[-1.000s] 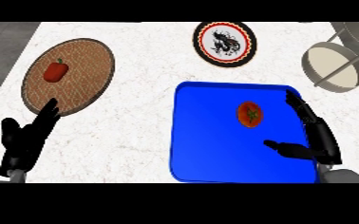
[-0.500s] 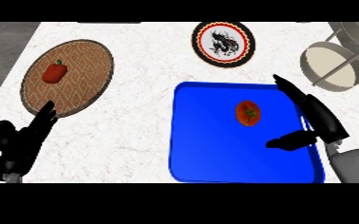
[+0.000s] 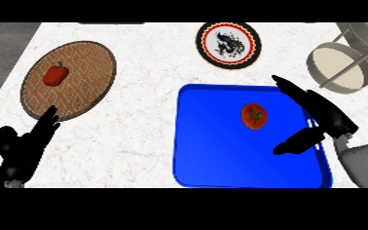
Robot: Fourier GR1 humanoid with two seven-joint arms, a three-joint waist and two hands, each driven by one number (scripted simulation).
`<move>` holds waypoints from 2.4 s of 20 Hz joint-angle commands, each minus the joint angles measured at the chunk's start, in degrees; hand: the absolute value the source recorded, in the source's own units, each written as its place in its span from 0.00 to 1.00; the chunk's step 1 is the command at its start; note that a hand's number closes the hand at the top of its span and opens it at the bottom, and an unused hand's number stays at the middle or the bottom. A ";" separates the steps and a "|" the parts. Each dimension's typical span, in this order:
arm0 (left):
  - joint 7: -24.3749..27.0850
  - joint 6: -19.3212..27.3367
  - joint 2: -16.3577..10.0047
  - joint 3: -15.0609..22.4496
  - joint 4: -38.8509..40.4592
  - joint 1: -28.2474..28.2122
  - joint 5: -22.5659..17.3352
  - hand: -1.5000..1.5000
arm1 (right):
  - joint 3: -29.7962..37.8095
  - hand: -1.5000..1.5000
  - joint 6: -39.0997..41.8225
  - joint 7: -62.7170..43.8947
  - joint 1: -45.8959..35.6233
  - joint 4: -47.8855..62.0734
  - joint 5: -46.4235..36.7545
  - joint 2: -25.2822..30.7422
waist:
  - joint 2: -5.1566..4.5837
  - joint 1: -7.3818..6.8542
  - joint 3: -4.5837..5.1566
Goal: Pick the tomato from the tray and place it in the tiered basket
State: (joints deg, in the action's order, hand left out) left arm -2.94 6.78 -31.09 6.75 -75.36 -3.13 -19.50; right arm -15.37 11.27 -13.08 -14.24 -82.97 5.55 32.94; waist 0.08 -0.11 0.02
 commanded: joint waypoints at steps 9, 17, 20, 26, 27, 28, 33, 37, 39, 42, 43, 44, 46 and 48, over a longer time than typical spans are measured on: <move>-1.50 -2.60 4.57 -5.03 2.14 2.58 4.67 0.50 | 6.71 0.00 7.23 -1.13 1.83 5.43 -6.23 -3.01 | -0.09 0.01 -0.03; -3.48 -5.63 4.39 -8.76 0.93 2.76 6.49 0.50 | 10.80 0.00 13.30 3.18 4.58 6.55 -6.77 -3.52 | -0.08 0.21 -0.02; -5.34 -2.07 8.78 -6.68 -2.24 2.52 10.11 0.50 | 10.87 0.00 11.03 5.64 -1.43 14.40 -11.70 -7.96 | -0.10 -0.11 -0.04; -3.44 -9.88 7.09 -12.00 0.11 0.88 9.00 0.50 | 10.10 0.00 8.72 8.15 0.06 14.50 -17.07 -13.25 | -0.10 -0.11 -0.03; -5.76 -7.87 7.51 -11.87 -1.87 1.66 10.75 0.50 | 11.01 0.00 7.82 11.02 -1.00 18.44 -18.58 -13.58 | -0.11 -0.15 -0.04; -3.63 -4.71 11.90 -8.15 -4.40 -1.83 13.62 0.50 | 11.78 0.00 9.18 10.08 0.14 16.12 -17.18 -12.71 | -0.07 -0.13 -0.04; -4.09 -9.80 9.79 -13.84 -0.71 1.41 12.21 0.50 | 11.85 0.00 7.88 11.63 -2.27 20.82 -21.63 -15.96 | -0.12 -0.15 -0.03; -0.79 -11.77 10.49 -15.02 -2.22 -3.21 13.93 0.50 | 12.87 0.00 8.01 8.67 -0.58 16.82 -21.55 -17.84 | -0.05 -0.11 -0.03; -5.53 -8.64 12.81 -12.46 -7.23 -2.32 15.57 0.50 | 13.85 0.00 6.30 12.93 -6.83 27.81 -23.34 -18.85 | -0.12 -0.44 -0.06; -3.53 -11.71 11.87 -16.27 -2.32 -0.91 15.26 0.50 | 14.37 0.00 8.36 9.11 -6.74 22.98 -22.77 -20.02 | -0.09 -0.16 -0.03; -3.56 -10.96 12.52 -15.10 0.17 3.05 16.06 0.50 | 14.04 0.00 7.81 13.01 -8.18 28.72 -24.20 -19.75 | -0.15 -0.18 -0.04; -4.26 -13.42 11.10 -16.83 -1.04 0.65 14.60 0.50 | 13.80 0.00 5.44 12.96 -7.75 28.20 -25.33 -21.17 | -0.12 -0.21 -0.04; -4.42 -12.46 12.15 -16.29 -4.14 -1.59 16.31 0.50 | 15.81 0.00 10.27 13.91 -6.02 27.24 -23.34 -17.88 | -0.09 -0.18 -0.04; -9.02 -12.82 12.02 -16.71 -7.64 -0.46 14.81 0.50 | 13.70 0.00 7.38 9.99 -9.29 27.10 -25.01 -22.33 | -0.08 -0.26 -0.04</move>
State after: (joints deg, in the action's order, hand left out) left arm -8.39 -5.07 -18.97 -9.15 -79.85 -3.81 -4.09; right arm -1.07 19.74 -1.94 -20.95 -58.19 -17.97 13.12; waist 0.18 -0.20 0.15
